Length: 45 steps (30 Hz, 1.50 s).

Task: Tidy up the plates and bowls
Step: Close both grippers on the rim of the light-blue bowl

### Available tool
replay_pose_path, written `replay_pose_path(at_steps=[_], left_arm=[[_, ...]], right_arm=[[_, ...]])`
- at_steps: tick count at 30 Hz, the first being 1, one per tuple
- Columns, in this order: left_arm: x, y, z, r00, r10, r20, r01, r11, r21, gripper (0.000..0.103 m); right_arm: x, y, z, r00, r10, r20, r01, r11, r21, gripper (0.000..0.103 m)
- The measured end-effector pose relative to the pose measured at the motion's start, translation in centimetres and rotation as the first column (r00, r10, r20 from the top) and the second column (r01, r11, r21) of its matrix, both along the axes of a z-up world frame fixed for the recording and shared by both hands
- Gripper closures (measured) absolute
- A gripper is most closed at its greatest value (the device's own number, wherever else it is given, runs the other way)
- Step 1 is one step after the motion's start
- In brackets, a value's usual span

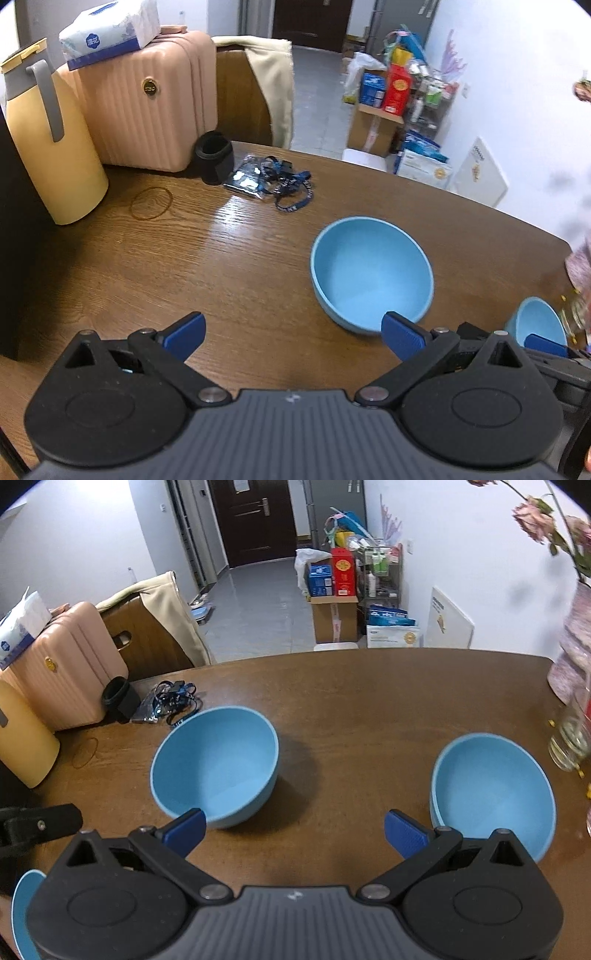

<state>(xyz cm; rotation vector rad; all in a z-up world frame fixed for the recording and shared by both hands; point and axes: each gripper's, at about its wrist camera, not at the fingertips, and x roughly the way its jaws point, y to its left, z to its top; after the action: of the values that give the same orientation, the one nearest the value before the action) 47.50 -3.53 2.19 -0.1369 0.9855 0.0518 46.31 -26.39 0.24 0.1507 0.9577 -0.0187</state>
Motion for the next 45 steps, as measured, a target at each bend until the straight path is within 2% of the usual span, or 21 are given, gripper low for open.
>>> replay_pose_path(at_steps=[10, 20, 26, 29, 31, 36, 40, 45], left_arm=[[5.1, -1.2, -1.5, 0.994, 0.098, -0.053, -0.098, 0.995, 0.016, 0.000], [9.0, -1.2, -6.0, 0.970, 0.196, -0.142, -0.197, 0.980, 0.009, 0.000], [10.3, -1.7, -8.7, 0.957, 0.221, -0.188, -0.221, 0.975, 0.022, 0.000], [10.7, -1.7, -9.7, 0.948, 0.242, -0.209, -0.242, 0.970, 0.024, 0.002], [10.7, -1.8, -10.2, 0.944, 0.249, -0.217, -0.251, 0.968, 0.016, 0.007], [11.0, -2.1, -11.2, 0.933, 0.259, -0.250, -0.269, 0.963, -0.007, 0.029], [11.3, -2.4, -12.1, 0.922, 0.273, -0.273, -0.289, 0.957, -0.017, 0.044], [11.5, -2.4, -12.8, 0.917, 0.276, -0.287, -0.300, 0.953, -0.043, 0.062]], right_arm=[[6.0, -0.3, -1.6, 0.997, 0.050, -0.064, -0.051, 0.999, -0.013, 0.000], [10.9, 0.1, -4.4, 0.990, 0.074, -0.124, -0.078, 0.997, -0.023, 0.001], [12.6, 0.0, -7.1, 0.982, 0.075, -0.176, -0.078, 0.997, -0.010, 0.014], [13.1, 0.0, -8.2, 0.978, 0.076, -0.195, -0.079, 0.997, -0.004, 0.024], [13.3, -0.1, -8.7, 0.977, 0.078, -0.200, -0.078, 0.997, 0.011, 0.038], [13.9, -0.2, -9.6, 0.974, 0.093, -0.206, -0.084, 0.995, 0.052, 0.059], [14.5, -0.1, -10.1, 0.974, 0.096, -0.206, -0.083, 0.994, 0.070, 0.073], [14.6, 0.0, -10.5, 0.975, 0.113, -0.193, -0.094, 0.990, 0.105, 0.085]])
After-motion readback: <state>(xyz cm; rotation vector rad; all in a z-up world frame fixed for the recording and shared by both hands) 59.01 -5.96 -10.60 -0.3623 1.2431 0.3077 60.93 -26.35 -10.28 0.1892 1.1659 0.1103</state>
